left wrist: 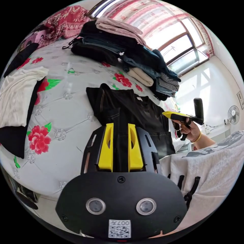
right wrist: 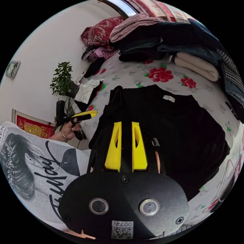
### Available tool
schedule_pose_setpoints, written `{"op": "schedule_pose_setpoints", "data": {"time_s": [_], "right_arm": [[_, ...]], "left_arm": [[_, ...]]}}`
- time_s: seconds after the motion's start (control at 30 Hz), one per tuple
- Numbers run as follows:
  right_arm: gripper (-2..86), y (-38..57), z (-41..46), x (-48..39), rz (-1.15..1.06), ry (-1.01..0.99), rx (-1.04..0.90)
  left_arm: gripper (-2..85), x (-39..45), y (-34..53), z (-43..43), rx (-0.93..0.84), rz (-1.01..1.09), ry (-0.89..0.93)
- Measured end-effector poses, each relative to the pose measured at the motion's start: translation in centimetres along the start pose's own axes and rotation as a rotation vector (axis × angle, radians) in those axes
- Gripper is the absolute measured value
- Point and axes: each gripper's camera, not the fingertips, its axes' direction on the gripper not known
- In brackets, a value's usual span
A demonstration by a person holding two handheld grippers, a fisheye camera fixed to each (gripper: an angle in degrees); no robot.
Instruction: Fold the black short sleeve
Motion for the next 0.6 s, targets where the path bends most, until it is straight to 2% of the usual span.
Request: {"op": "schedule_pose_setpoints", "data": {"time_s": [0.2, 0.33, 0.5, 0.6], "right_arm": [[4.1, -11.5, 6.0, 0.5, -0.101, 0.03, -0.055], [3.6, -16.9, 11.2, 1.4, -0.089, 0.011, -0.172], [0.8, -19.0, 15.0, 2.4, -0.117, 0.033, -0.29], [0.1, -18.9, 12.9, 3.2, -0.158, -0.018, -0.201]], "left_arm": [[9.8, -3.3, -2.8, 4.6, -0.025, -0.074, 0.055], [0.4, -3.9, -3.1, 7.1, -0.001, -0.101, -0.005], [-0.7, -4.6, -1.4, 7.3, 0.03, -0.056, 0.042], [-0.2, -5.2, 0.1, 6.9, 0.057, -0.044, 0.055]]}}
